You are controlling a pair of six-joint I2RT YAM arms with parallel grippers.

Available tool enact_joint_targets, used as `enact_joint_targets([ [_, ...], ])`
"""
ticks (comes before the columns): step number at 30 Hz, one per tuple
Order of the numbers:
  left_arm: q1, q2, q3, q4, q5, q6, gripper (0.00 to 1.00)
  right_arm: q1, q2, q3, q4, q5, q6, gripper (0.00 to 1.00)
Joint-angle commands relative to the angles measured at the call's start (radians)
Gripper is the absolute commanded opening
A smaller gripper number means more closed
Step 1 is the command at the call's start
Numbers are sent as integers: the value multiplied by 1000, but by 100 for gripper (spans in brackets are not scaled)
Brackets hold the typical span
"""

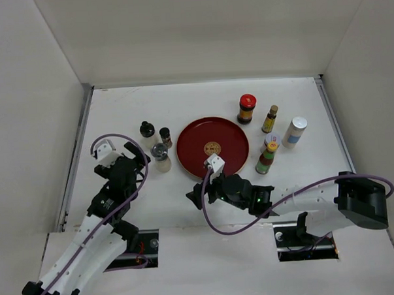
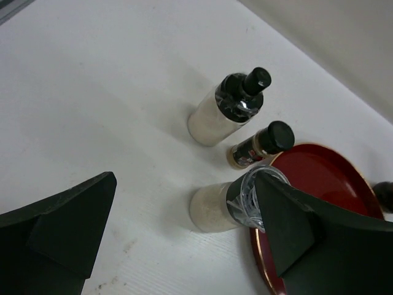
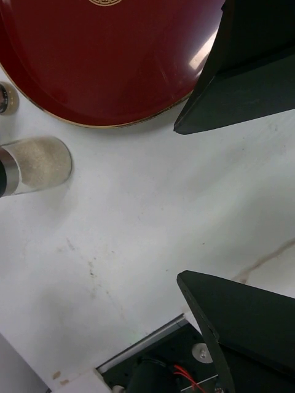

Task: Organize the condiment bottles

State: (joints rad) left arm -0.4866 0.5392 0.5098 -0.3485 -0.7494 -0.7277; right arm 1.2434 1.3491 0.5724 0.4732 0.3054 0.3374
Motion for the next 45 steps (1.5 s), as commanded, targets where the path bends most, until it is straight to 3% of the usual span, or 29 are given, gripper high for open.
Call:
enact_joint_targets([
  [1,-8,47,71,-3,25,-1,100,11,-5,1,113,-31,15,100],
  [13,12,143,101,16,-7,2,100,40,-5,15,68,-28,22,100],
  [23,-126,85,108,111,-67,180,100,60,-90,-48,172,-3,9,100],
  [24,-141,61,92,138,-53,179,100,63,-103,-55,186,-17,9,90],
  [25,-158,42,73,175,-29,186,99,64,-113,-60,199,-23,9,70],
  [26,-175,33,59,204,11,203,90,63,-123,-65,209,-19,11,48],
  [28,-184,59,59,223,67,238,51,61,-139,-69,203,-17,18,22],
  [29,-189,91,64,211,88,240,40,58,-152,-74,196,-17,25,19],
  [31,-195,169,76,183,104,229,40,54,-186,-83,188,-3,28,22],
  [34,-211,277,94,187,113,220,59,37,-220,-111,214,5,29,44],
  [40,-224,409,131,212,117,234,81,18,-222,-140,262,-26,17,83],
  [45,-229,478,139,232,62,254,84,17,-186,-126,263,-40,15,91],
])
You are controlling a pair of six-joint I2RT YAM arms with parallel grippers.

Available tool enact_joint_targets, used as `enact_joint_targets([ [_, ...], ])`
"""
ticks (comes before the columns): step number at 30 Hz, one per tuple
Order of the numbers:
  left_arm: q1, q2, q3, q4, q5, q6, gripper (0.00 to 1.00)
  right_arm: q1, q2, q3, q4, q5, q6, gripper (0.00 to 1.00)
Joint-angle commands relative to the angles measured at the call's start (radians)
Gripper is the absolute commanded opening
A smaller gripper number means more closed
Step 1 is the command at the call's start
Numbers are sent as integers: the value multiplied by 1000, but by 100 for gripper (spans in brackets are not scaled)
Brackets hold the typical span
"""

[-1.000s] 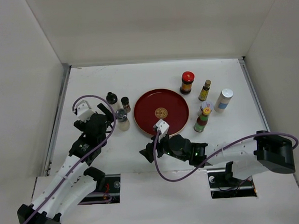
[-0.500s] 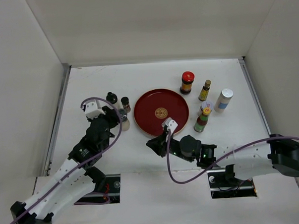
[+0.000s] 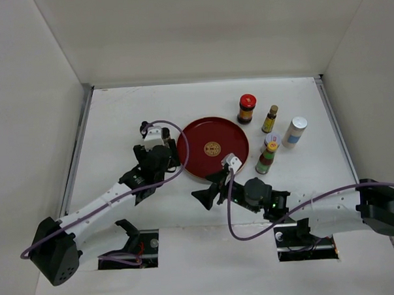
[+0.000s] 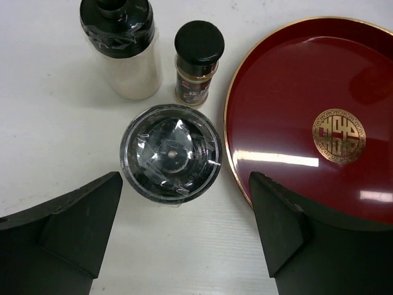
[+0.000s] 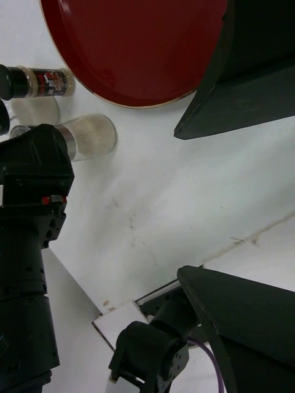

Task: Organize the condiment bottles

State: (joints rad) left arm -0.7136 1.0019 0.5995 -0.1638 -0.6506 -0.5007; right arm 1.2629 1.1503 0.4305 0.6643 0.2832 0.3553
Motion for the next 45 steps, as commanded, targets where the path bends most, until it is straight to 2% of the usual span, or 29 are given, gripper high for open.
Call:
enact_joint_targets([
  [1,3,29,51,55,-47,31,85,-3,18,19,73,-18,-3,91],
  [7,42,135,63,165,-70,96,84,-3,20,13,75,-32,-3,92],
  [13,87,190,66,233,-57,110,73,-23,11,-6,101,-84,-1,91],
  [15,88,190,63,250,-63,111,66,-26,14,-9,106,-88,1,91],
  [18,87,167,60,262,-60,114,43,-33,20,-10,109,-105,2,91],
  [21,69,109,85,238,-67,126,33,-33,11,-10,112,-111,1,90],
  [23,56,55,120,216,-73,137,31,-38,12,-18,124,-118,8,83],
  [25,35,21,160,217,-72,152,31,-56,3,-22,121,-104,10,68],
  [28,7,53,242,240,-43,156,31,-78,-30,-42,126,-76,16,40],
  [30,-5,114,298,257,-8,157,31,-101,-64,-58,127,-65,28,29],
  [32,-14,200,342,302,29,156,31,-110,-113,-76,126,-59,36,27],
  [38,3,440,463,415,112,157,31,-153,-227,-130,126,14,42,32],
  [45,29,656,600,451,169,174,31,-207,-276,-151,101,28,68,35],
])
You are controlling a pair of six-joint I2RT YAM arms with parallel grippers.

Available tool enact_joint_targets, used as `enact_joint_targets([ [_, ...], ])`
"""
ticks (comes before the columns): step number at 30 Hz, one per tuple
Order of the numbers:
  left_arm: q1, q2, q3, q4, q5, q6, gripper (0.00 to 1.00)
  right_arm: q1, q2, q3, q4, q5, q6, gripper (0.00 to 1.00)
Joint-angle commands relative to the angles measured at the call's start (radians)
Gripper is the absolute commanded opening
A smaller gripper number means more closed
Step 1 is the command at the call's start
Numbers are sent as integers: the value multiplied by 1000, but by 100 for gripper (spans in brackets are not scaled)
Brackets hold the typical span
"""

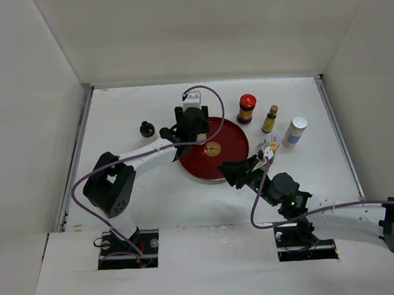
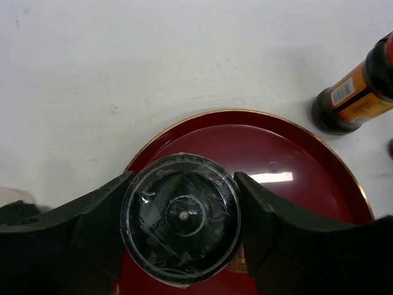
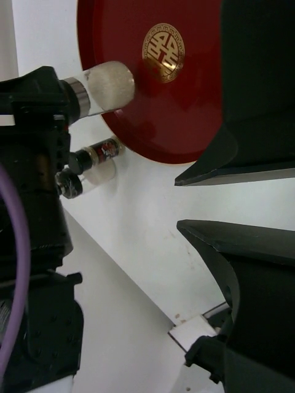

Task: Organize the condiment bottles

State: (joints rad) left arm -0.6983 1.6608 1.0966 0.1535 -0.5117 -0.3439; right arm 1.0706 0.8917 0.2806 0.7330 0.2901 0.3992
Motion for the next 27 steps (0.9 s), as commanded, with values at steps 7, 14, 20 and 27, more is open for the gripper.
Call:
enact_joint_targets([
  [7,24,123,152,184,26,31,32,-24,16,9,28,4,30,37],
  [14,30,189,158,207,-10,52,49,-28,21,5,39,-9,36,38],
  [20,13,136,137,208,-30,66,76,-33,23,3,40,-16,36,39],
  [27,24,-142,-29,198,-56,45,79,-33,26,5,40,-26,43,41],
])
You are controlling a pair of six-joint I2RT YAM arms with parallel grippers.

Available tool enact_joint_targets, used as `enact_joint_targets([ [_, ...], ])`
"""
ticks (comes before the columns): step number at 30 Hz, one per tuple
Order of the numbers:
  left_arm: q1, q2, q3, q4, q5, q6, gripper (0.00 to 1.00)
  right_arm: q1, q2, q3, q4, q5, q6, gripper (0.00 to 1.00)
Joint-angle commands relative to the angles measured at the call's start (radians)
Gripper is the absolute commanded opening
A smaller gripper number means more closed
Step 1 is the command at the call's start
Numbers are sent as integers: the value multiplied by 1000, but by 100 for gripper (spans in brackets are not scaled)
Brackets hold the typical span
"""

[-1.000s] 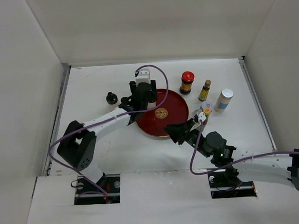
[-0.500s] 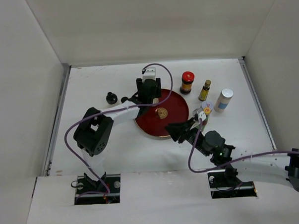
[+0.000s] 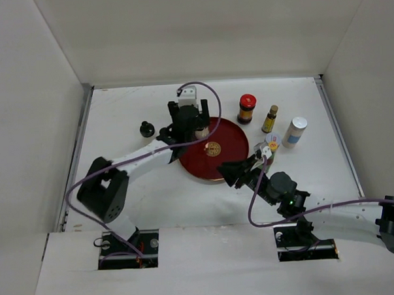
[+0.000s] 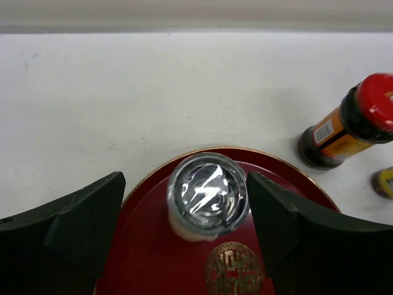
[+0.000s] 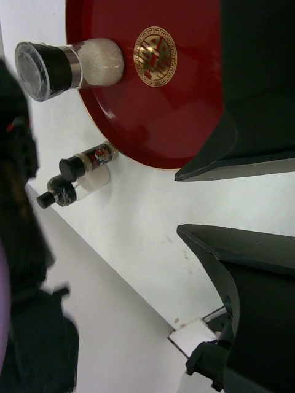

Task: Organize the condiment bottles

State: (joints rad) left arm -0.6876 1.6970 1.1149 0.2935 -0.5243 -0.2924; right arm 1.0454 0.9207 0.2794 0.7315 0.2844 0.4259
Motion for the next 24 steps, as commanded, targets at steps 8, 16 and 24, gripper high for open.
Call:
enact_joint_targets([
  [8,121,-433,-288,-117,-71,-117,66,-11,-2,6,46,-28,27,42],
  [16,148,-372,-331,-156,-37,-120,59,-17,30,12,51,-37,33,45],
  [24,207,-237,-300,-85,4,-110,59,-32,44,10,57,-59,42,48],
])
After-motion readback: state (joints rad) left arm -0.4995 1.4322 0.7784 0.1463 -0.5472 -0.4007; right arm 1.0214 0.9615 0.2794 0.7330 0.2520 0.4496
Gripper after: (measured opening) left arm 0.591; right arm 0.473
